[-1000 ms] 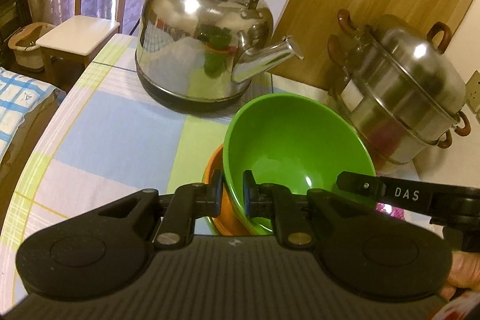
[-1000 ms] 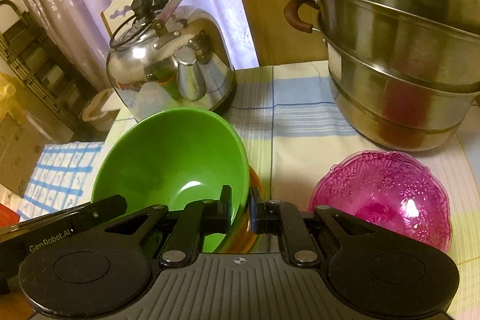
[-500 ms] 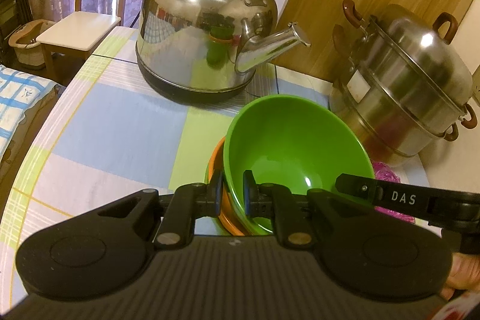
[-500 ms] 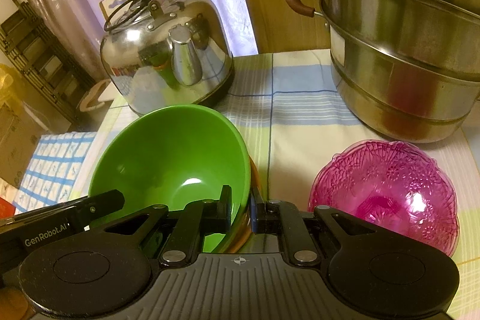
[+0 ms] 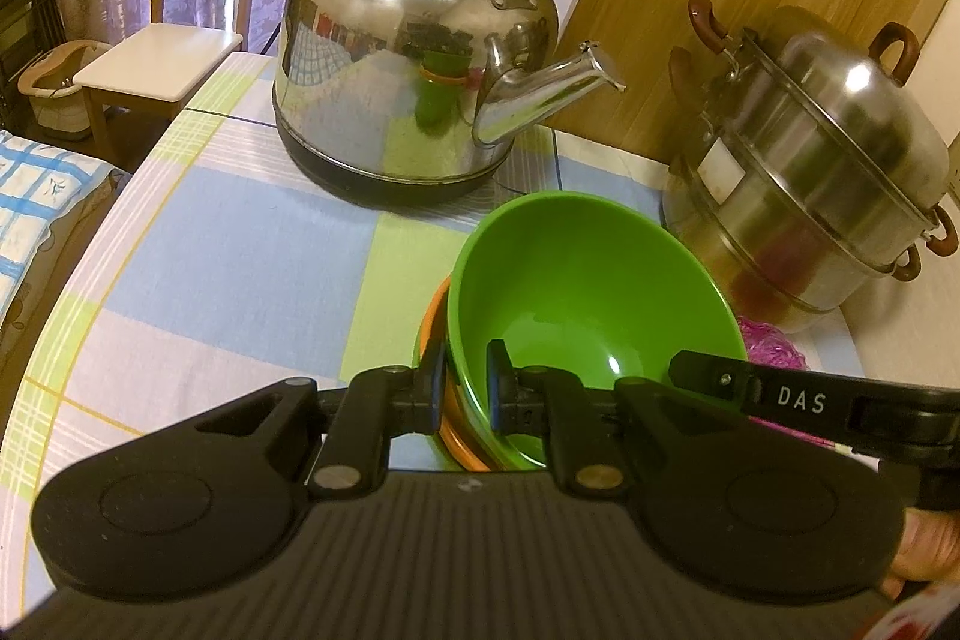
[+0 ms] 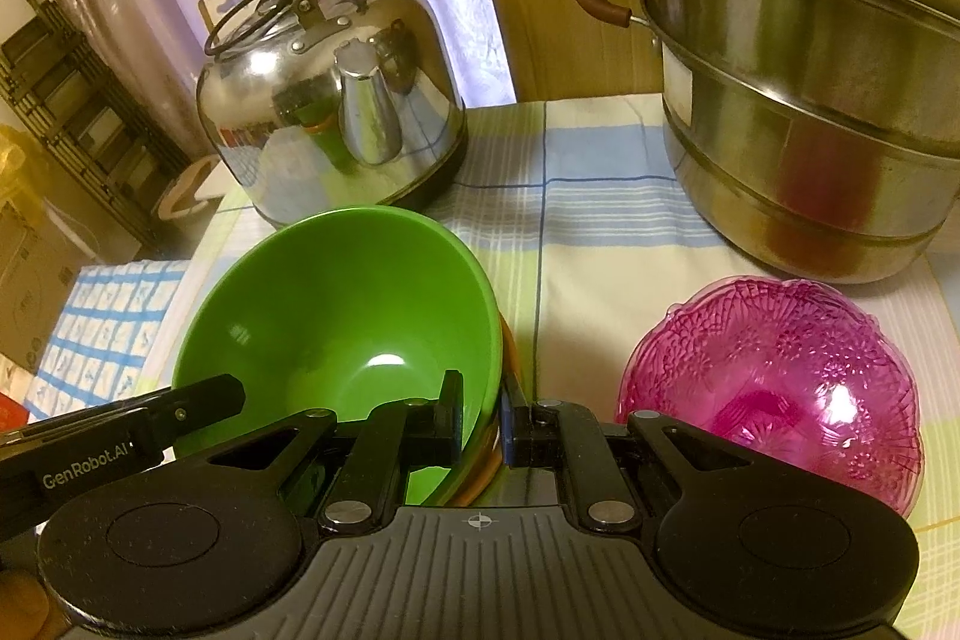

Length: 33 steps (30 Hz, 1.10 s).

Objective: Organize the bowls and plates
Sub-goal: 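Lower the large green bowl onto the orange bowl with both grippers, then open both grippers and withdraw from the green-orange bowl stack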

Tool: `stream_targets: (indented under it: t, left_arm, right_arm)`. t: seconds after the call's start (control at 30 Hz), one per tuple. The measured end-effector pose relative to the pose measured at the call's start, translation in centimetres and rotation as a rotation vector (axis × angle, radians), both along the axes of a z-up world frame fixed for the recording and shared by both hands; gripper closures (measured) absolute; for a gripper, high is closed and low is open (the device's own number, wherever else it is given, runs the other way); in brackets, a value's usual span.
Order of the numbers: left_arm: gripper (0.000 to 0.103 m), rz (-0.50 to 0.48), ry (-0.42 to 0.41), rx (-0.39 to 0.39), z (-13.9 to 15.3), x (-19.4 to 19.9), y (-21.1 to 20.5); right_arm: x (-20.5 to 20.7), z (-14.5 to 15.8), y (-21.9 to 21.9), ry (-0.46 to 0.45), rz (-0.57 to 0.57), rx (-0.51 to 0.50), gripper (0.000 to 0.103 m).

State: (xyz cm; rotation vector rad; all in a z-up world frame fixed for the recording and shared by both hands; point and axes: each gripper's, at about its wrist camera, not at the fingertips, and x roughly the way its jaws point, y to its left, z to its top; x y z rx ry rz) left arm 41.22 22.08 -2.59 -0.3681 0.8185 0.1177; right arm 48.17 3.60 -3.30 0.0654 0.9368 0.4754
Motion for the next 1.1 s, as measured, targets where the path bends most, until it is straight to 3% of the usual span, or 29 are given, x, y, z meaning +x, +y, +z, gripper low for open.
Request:
stream_targets:
  t: [0.2, 0.27, 0.3, 0.33, 0.47, 0.73, 0.93, 1.1]
  left_arm:
    - [0.085, 0.012, -0.015, 0.007, -0.2, 0.0, 0.2]
    - [0.085, 0.023, -0.027, 0.001, -0.1, -0.3, 0.4]
    - [0.085, 0.025, -0.030, 0.001, 0.0, -0.4, 0.4]
    - [0.085, 0.026, -0.034, 0.000, 0.1, -0.6, 0.4]
    - [0.085, 0.042, -0.052, -0.014, 0.4, -1.7, 0.4]
    - [0.074, 0.061, -0.075, -0.040, 1.6, -5.6, -0.8]
    - [0.059, 0.073, -0.048, -0.053, 2.1, -9.9, -2.3]
    - [0.037, 0.086, -0.032, -0.032, 3.0, -14.3, -3.8]
  right_arm:
    - [0.2, -0.3, -0.1, -0.024, -0.020, 0.002, 0.089]
    - [0.0, -0.2, -0.6, -0.043, -0.027, 0.026, 0.068]
    - [0.0, 0.0, -0.9, -0.052, -0.031, 0.044, 0.049]
    - [-0.1, 0.1, -1.2, -0.060, -0.034, 0.057, 0.045]
    - [-0.6, 0.4, -2.0, -0.060, -0.045, 0.080, 0.045]
    - [-4.0, 0.8, -3.8, -0.032, -0.068, 0.101, 0.045]
    - [-8.7, 1.0, -5.9, -0.006, -0.094, 0.085, 0.045]
    - [-13.1, 1.5, -7.6, -0.014, -0.090, 0.032, 0.044]
